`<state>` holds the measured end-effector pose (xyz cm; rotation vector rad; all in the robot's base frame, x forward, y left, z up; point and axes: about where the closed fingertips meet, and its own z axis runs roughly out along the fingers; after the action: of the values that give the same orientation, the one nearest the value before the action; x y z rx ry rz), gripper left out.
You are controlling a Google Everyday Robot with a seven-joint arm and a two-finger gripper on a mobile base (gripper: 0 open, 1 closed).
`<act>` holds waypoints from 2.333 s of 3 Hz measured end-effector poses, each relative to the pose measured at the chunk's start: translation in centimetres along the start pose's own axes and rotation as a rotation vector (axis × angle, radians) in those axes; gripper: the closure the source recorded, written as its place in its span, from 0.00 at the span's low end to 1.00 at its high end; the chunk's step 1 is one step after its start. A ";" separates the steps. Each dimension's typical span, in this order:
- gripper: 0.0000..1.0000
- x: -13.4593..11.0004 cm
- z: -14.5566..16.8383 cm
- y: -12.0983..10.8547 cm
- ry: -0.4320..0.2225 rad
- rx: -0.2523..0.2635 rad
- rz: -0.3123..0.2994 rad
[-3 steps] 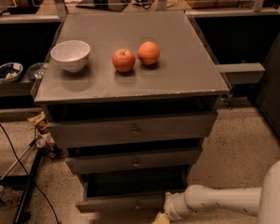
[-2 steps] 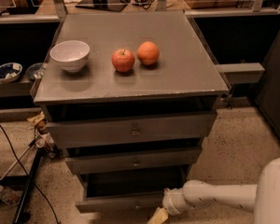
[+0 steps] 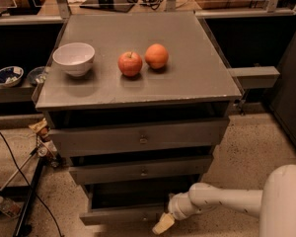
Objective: Open bottom drawer
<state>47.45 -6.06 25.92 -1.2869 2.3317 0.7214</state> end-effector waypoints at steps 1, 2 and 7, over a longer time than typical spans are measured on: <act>0.00 1.4 2.3 1.3 0.016 -0.036 0.029; 0.00 2.0 3.7 2.8 0.008 -0.069 0.030; 0.00 0.1 3.0 -0.1 -0.054 -0.004 0.029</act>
Offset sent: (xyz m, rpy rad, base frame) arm -0.0434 0.0309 -0.0476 0.0523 0.0828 0.0282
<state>47.71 -4.39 23.45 -1.2229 2.3112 0.7608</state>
